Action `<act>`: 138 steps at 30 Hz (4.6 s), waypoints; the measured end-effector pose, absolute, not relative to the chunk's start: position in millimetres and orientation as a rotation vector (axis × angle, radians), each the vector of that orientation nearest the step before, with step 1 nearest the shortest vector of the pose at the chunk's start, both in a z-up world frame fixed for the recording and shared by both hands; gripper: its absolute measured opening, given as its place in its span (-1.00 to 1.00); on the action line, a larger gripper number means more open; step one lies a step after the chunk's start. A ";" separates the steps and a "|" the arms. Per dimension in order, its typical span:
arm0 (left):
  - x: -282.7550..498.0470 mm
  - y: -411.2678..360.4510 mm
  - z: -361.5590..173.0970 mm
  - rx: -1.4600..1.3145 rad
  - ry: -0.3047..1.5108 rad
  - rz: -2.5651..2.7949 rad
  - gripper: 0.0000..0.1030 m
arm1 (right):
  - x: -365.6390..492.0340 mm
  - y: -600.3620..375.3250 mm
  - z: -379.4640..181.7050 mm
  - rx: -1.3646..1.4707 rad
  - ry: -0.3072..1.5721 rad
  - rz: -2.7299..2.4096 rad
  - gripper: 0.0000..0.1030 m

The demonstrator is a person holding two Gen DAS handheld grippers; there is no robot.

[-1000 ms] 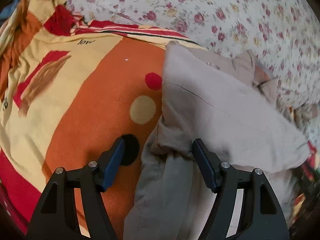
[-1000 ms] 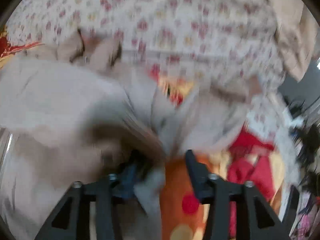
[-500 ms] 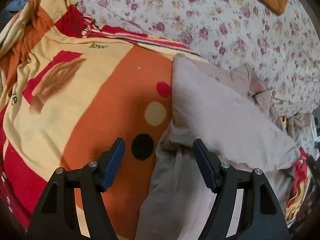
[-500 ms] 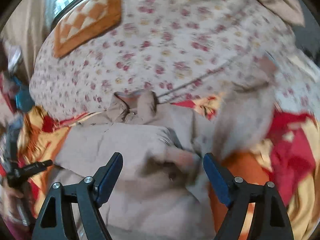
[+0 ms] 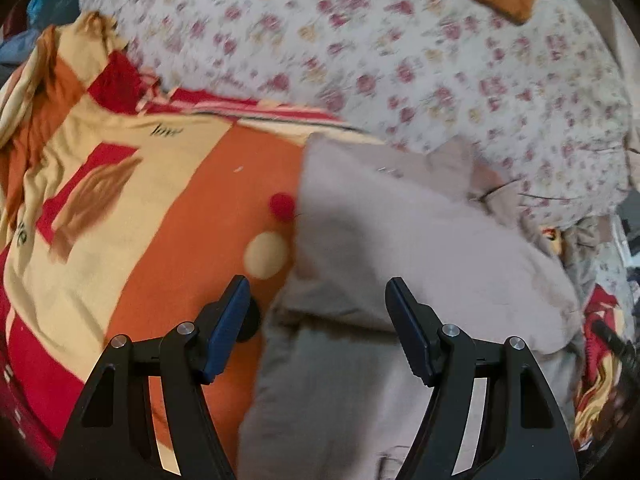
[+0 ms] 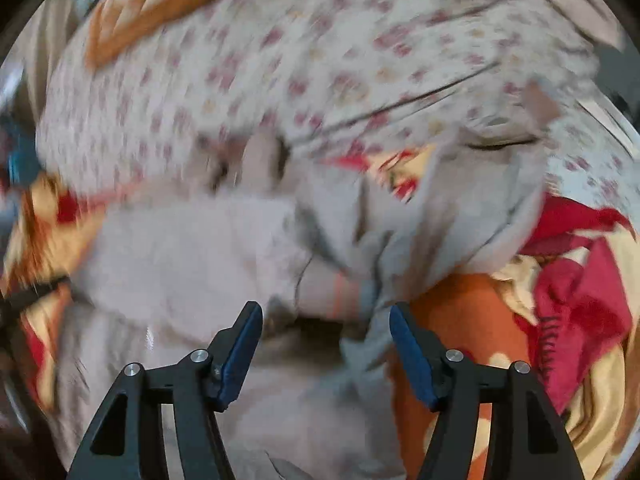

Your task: Fold large clothes

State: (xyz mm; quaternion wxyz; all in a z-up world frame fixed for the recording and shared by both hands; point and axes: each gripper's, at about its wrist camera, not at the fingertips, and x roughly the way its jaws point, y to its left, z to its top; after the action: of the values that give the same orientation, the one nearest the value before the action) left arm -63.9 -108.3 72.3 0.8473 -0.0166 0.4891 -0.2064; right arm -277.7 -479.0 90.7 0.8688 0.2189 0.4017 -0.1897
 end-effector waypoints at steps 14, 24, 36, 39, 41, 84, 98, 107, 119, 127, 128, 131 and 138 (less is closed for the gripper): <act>-89.6 -174.7 39.3 0.251 1.061 -0.505 0.37 | -304.3 -515.7 94.5 0.667 0.746 -0.454 0.49; -87.0 -171.5 37.9 0.208 1.078 -0.513 0.37 | -295.3 -508.5 50.0 1.181 0.694 -0.023 0.49; -85.2 -172.1 37.2 0.198 1.084 -0.515 0.37 | -242.5 -506.5 49.4 0.924 0.673 -0.249 -0.40; -85.6 -174.4 36.7 0.194 1.091 -0.527 0.37 | -240.5 -499.9 62.0 0.671 0.785 -0.349 -0.40; -86.5 -175.8 37.1 0.206 1.088 -0.525 0.37 | -233.0 -501.0 44.9 0.629 0.960 -0.360 -0.39; -22.0 -54.5 29.6 -0.082 1.082 -0.193 0.35 | -277.3 -493.6 60.0 0.804 0.779 -0.214 0.05; -56.5 -58.0 81.3 -0.084 0.952 -0.220 0.35 | -244.3 -463.3 67.9 0.550 0.768 -0.215 -0.09; -79.9 -123.8 79.6 0.029 0.947 -0.420 0.35 | -234.9 -447.5 55.1 0.439 0.864 -0.240 -0.05; -86.9 -161.3 59.0 0.116 1.000 -0.510 0.35 | -284.6 -647.2 66.0 0.945 0.574 -0.587 0.32; -75.6 -168.0 49.4 0.137 1.037 -0.507 0.35 | -233.3 -710.0 38.6 0.966 0.553 -0.726 0.32; -74.7 -169.6 48.7 0.144 1.037 -0.507 0.35 | -228.9 -716.5 33.8 0.982 0.549 -0.735 0.32; -71.9 -172.3 45.6 0.163 1.039 -0.505 0.35 | -220.6 -735.1 23.3 1.035 0.518 -0.719 -0.01; -66.9 -166.8 48.2 0.132 1.042 -0.492 0.35 | -236.4 -744.2 60.8 0.909 0.494 -0.646 -0.86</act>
State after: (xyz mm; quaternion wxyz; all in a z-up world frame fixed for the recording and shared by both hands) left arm -66.9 -166.8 48.2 0.8367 0.0625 0.4921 -0.2323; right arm -236.4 -744.2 60.8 0.8199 0.4267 0.2318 -0.3034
